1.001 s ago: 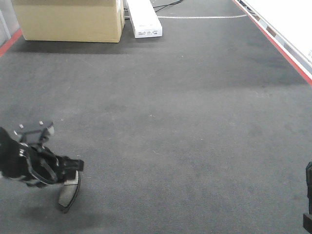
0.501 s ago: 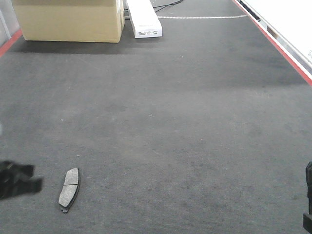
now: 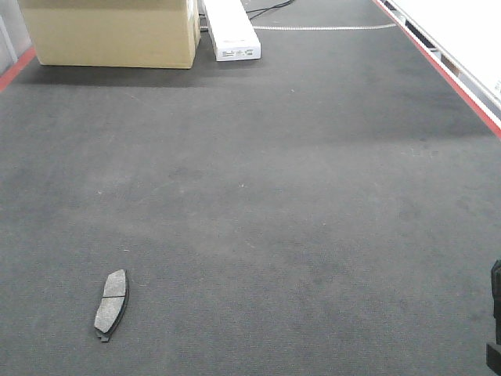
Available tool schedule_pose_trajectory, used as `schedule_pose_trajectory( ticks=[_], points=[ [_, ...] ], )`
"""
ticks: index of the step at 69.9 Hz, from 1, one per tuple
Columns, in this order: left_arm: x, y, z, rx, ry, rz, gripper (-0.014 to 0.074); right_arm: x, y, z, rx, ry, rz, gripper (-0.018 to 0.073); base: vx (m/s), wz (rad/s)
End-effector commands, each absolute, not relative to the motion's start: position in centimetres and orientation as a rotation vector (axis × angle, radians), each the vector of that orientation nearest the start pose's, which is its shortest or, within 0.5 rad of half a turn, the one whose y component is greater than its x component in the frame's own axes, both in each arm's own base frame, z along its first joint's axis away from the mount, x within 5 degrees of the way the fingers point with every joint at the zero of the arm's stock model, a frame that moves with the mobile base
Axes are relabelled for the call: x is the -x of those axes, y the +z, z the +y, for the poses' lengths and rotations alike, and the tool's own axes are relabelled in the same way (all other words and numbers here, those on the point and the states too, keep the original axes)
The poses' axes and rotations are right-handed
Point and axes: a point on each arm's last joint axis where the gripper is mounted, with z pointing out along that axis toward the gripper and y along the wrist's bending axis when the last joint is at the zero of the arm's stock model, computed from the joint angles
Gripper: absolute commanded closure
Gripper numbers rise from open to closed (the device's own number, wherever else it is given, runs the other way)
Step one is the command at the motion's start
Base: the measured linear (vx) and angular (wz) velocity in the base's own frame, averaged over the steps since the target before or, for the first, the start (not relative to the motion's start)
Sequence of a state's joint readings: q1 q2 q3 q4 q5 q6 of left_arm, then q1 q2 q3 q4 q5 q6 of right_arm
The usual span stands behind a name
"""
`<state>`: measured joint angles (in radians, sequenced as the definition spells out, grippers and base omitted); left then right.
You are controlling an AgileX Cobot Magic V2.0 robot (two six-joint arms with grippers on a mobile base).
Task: Move and align brake pads A on conveyor
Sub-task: 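Raise the open left gripper away from the placed pad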
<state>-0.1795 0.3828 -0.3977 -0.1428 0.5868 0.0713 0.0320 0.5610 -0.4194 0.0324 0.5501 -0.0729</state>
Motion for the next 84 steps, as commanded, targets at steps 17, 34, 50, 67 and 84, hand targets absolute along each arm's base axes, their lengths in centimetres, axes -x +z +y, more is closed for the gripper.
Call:
schedule_pose_trajectory(
  ticks=[17, 34, 50, 67, 84],
  points=[
    [-7.14, 28.05, -2.08, -0.178, -0.239, 1.950, 0.0603, -11.28, 27.89, 0.46, 0.093, 0.001, 2.063, 0.0445, 0.00, 0.00],
    [-7.14, 28.05, -2.08, -0.178, -0.239, 1.950, 0.0603, -11.28, 27.89, 0.46, 0.093, 0.001, 2.063, 0.0445, 0.00, 0.00],
    [-7.14, 28.05, -2.08, -0.178, -0.239, 1.950, 0.0603, -11.28, 27.89, 0.46, 0.093, 0.001, 2.063, 0.0445, 0.00, 0.00],
    [-7.14, 28.05, -2.08, -0.178, -0.239, 1.950, 0.0603, -11.39, 28.10, 0.46, 0.091, 0.000, 2.038, 0.0445, 0.00, 0.00],
    [-7.14, 28.05, -2.08, -0.178, -0.239, 1.950, 0.0603, -12.23, 28.05, 0.66, 0.060, 0.047, 2.063, 0.0442, 0.00, 0.00]
  ],
)
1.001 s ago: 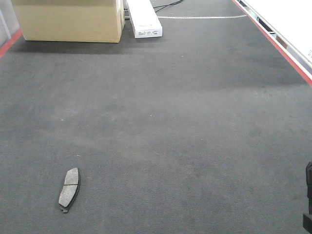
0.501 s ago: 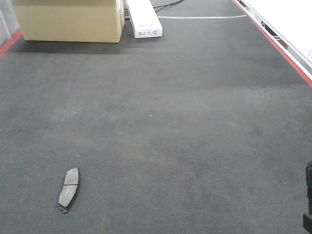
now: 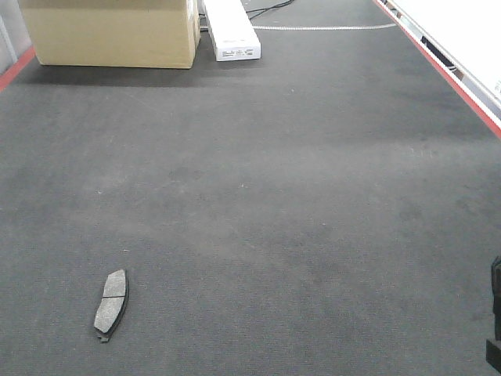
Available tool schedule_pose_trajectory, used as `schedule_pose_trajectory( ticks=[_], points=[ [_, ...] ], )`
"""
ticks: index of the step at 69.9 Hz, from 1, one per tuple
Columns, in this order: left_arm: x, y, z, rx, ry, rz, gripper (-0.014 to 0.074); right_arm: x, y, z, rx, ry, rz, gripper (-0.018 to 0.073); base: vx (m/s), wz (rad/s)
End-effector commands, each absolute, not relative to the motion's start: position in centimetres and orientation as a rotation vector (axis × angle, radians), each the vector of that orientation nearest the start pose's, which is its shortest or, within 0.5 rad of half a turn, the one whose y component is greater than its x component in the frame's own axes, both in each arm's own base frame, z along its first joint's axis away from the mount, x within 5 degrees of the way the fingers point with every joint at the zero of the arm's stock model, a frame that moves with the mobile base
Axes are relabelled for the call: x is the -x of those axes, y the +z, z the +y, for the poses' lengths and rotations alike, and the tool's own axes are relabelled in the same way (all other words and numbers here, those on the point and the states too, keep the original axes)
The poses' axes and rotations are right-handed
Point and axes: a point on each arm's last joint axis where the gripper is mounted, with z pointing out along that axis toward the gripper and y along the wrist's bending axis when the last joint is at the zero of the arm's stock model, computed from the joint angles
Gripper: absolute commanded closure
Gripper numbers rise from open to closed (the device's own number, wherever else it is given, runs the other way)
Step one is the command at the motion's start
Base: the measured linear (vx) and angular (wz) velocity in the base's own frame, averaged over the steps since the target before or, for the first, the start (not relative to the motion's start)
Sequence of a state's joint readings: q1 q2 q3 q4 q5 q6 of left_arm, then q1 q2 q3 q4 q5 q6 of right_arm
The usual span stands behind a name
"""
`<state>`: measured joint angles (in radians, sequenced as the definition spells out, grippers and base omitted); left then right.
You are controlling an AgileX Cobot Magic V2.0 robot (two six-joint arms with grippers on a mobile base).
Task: Move and align brake pads A on conveyor
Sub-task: 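Raise the open left gripper away from the placed pad, then lower the right gripper's brake pad onto the belt and open it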
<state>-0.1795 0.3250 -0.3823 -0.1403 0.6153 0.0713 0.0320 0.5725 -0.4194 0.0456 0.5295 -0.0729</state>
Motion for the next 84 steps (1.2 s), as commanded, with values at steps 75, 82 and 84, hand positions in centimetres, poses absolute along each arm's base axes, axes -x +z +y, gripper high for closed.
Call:
schedule_pose_trajectory(
  ticks=[75, 82, 84],
  points=[
    [-7.1, 28.0, -2.1, -0.178, -0.239, 1.950, 0.0603, -30.2, 20.0, 7.1, 0.199, 0.207, 2.617, 0.0372, 0.00, 0.00],
    [-7.1, 28.0, -2.1, -0.178, -0.239, 1.950, 0.0603, -30.5, 19.0, 7.2, 0.200, 0.202, 2.650, 0.0370, 0.00, 0.00],
    [-7.1, 28.0, -2.1, -0.178, -0.239, 1.950, 0.0603, -30.5, 18.8, 7.2, 0.199, 0.202, 2.653, 0.0370, 0.00, 0.00]
  ],
)
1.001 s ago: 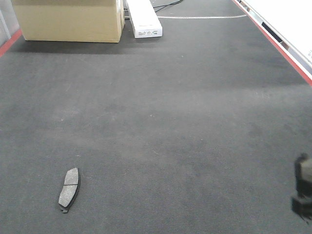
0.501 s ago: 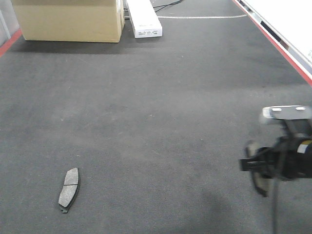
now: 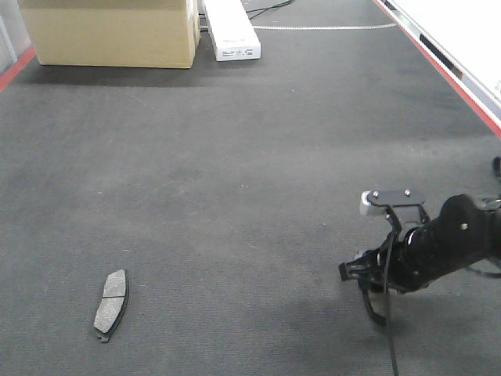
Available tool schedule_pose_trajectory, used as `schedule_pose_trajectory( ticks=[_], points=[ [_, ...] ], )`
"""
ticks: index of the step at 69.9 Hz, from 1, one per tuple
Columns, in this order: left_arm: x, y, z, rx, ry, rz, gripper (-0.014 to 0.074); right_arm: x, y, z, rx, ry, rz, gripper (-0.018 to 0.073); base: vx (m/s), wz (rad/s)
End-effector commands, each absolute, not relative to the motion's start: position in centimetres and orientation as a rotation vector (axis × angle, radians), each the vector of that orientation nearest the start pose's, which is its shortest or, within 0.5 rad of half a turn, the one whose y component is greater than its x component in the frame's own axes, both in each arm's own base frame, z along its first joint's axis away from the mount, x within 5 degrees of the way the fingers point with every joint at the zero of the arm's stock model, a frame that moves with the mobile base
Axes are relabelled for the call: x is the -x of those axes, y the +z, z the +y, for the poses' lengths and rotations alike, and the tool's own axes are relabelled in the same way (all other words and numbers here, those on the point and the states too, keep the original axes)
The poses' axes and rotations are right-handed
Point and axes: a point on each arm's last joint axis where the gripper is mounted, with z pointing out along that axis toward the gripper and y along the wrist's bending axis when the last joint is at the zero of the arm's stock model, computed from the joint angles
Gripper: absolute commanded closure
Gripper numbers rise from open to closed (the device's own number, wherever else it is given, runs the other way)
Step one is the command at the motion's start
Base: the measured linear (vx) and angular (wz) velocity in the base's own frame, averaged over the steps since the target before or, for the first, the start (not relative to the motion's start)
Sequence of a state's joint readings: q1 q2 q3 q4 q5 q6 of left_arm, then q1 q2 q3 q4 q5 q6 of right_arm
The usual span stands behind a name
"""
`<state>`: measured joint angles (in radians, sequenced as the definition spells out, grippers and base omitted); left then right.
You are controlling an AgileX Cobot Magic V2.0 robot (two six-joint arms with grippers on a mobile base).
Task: Move and align brake pads A on conveyor
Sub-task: 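Lower the right gripper's brake pad onto the belt and open it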
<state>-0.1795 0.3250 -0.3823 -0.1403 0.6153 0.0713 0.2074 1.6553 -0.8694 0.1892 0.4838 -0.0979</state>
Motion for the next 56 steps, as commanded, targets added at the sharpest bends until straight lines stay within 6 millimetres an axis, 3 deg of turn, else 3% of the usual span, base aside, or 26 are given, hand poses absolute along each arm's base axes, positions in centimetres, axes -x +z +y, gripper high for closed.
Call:
schedule_pose_trajectory(
  ticks=[1, 28, 56],
  points=[
    [-7.1, 28.0, -2.1, -0.178, -0.239, 1.950, 0.0603, -30.6, 18.7, 7.2, 0.199, 0.201, 2.652, 0.0369, 0.00, 0.00],
    [-7.1, 28.0, -2.1, -0.178, -0.239, 1.950, 0.0603, -31.3, 17.5, 7.3, 0.161, 0.208, 2.638, 0.0328, 0.00, 0.00],
    [-7.1, 28.0, -2.1, -0.178, -0.239, 1.950, 0.0603, -31.3, 17.4, 7.3, 0.163, 0.209, 2.650, 0.0171, 0.00, 0.00]
  ],
)
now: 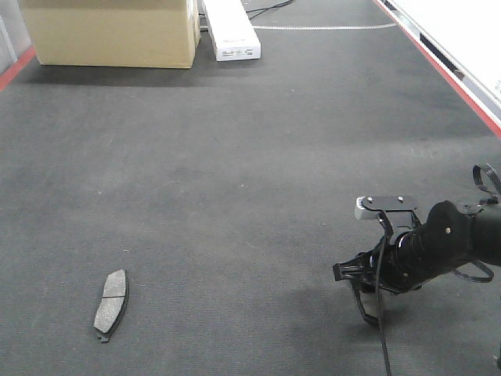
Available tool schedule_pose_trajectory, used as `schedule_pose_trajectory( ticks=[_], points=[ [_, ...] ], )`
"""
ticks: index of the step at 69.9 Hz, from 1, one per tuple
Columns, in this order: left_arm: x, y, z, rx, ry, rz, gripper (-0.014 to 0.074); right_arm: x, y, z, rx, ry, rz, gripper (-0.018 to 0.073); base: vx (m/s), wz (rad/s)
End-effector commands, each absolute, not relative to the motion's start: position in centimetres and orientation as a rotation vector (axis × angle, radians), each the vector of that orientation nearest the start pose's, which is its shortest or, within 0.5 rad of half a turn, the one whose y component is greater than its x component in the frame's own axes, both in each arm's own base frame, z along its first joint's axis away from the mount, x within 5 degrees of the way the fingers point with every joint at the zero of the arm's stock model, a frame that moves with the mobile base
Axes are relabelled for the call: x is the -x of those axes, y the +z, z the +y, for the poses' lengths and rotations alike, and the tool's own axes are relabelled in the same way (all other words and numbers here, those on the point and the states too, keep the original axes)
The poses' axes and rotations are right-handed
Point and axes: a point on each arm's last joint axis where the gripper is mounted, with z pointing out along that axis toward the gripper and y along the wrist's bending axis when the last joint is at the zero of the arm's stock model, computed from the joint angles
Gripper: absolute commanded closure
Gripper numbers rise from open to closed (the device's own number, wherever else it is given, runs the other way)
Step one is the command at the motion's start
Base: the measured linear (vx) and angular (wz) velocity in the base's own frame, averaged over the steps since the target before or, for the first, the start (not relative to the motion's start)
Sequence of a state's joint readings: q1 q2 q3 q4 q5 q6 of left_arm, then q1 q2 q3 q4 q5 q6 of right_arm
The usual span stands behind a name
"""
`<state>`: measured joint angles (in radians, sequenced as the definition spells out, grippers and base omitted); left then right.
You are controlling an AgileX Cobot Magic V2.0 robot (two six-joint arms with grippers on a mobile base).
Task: Move and align brake pads A on conveyor
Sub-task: 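Lower the right gripper's brake pad onto the belt and open it, then raise the open right gripper away from the placed pad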
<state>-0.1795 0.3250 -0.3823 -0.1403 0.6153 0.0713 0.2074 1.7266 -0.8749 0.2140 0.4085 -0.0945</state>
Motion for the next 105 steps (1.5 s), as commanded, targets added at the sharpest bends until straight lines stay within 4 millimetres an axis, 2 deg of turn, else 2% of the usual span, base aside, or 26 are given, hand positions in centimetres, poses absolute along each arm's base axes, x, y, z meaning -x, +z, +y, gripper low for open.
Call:
schedule_pose_trajectory(
  ticks=[1, 13, 26, 33, 42, 63, 82, 96, 105],
  points=[
    [-7.1, 28.0, -2.1, -0.178, -0.239, 1.950, 0.0603, -31.2, 17.4, 7.3, 0.163, 0.210, 2.651, 0.0167, 0.00, 0.00],
    [-7.1, 28.0, -2.1, -0.178, -0.239, 1.950, 0.0603, -31.0, 18.3, 7.3, 0.170, 0.212, 2.637, 0.0157, 0.00, 0.00],
    [-7.1, 28.0, -2.1, -0.178, -0.239, 1.950, 0.0603, -29.1, 21.7, 6.8, 0.220, 0.197, 2.576, 0.0218, 0.00, 0.00],
    [-7.1, 28.0, -2.1, -0.178, -0.239, 1.950, 0.0603, -26.9, 23.3, 6.3, 0.224, 0.190, 2.497, 0.0262, 0.00, 0.00],
    [-7.1, 28.0, -2.1, -0.178, -0.239, 1.950, 0.0603, -24.1, 24.5, 5.6, 0.220, 0.186, 2.408, 0.0325, 0.00, 0.00],
    [-7.1, 28.1, -2.1, -0.178, -0.240, 1.950, 0.0603, -17.8, 27.3, 4.2, 0.263, 0.161, 2.280, 0.0572, 0.00, 0.00],
    [-7.1, 28.1, -2.1, -0.178, -0.240, 1.950, 0.0603, -12.2, 29.6, 2.9, 0.265, 0.146, 2.051, 0.0564, 0.00, 0.00],
    [-7.1, 28.1, -2.1, -0.178, -0.240, 1.950, 0.0603, -9.3, 29.2, 2.2, 0.262, 0.127, 1.916, 0.0563, 0.00, 0.00],
    [-7.1, 28.1, -2.1, -0.178, -0.240, 1.950, 0.0603, -8.3, 29.2, 2.0, 0.254, 0.129, 1.859, 0.0563, 0.00, 0.00]
  ],
)
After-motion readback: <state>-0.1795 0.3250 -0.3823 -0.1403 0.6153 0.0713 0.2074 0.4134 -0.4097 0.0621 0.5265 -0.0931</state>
